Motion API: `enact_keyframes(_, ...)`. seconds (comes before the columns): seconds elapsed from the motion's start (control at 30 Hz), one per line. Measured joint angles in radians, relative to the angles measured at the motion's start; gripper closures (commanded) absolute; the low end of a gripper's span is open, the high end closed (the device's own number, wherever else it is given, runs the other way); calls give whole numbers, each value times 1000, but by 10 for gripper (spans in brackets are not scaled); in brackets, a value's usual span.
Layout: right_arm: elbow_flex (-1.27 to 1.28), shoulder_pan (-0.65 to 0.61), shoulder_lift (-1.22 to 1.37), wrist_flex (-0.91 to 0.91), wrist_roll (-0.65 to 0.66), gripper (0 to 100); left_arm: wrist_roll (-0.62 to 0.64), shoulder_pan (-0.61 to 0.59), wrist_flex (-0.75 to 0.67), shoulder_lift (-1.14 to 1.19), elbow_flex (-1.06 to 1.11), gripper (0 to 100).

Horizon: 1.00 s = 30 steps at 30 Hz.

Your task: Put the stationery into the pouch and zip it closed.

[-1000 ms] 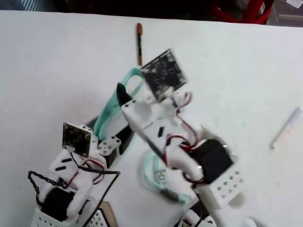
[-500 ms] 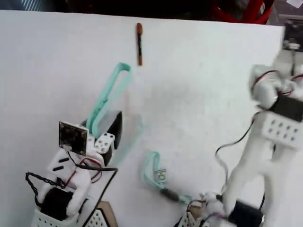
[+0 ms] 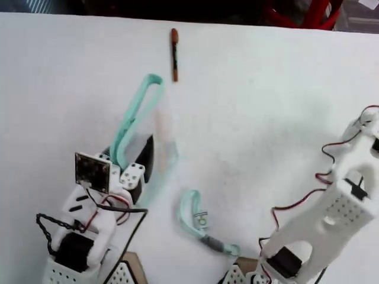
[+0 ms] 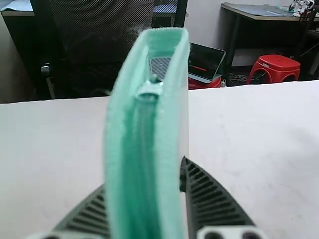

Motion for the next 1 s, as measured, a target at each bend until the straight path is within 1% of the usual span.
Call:
enact_keyframes(0.07, -114, 0, 104, 0, -5, 759, 0, 0, -2, 0, 3, 882)
enact_keyframes(0.1, -173, -2, 155, 2, -5, 809, 0, 0, -2, -3, 6, 882)
enact_keyframes(0.17, -285, 2, 241, 9, -5, 961, 2, 0, -2, -3, 8, 882)
enact_keyframes(0.2, -344, 8, 278, 20, -5, 998, 2, 0, -2, -3, 8, 883)
enact_keyframes(0.27, -462, 28, 347, 68, -5, 943, 2, 0, -2, -3, 8, 883)
enact_keyframes(0.33, -574, 41, 393, 135, -5, 980, 2, 0, -2, -3, 8, 883)
enact_keyframes(0.47, -786, 40, 434, 333, -6, 981, -15, 0, -2, -3, 8, 884)
enact_keyframes(0.63, -1103, -72, 437, 664, -6, 981, -58, 2, -2, -3, 8, 884)
enact_keyframes(0.7, -1217, -124, 431, 732, -6, 981, -60, 0, -2, -3, 8, 884)
enact_keyframes(0.83, -1206, -207, 351, 763, -6, 981, -60, 0, -3, -3, 8, 880)
enact_keyframes(1.0, -1085, -325, 172, 769, -6, 981, -66, 0, -9, -2, 8, 869)
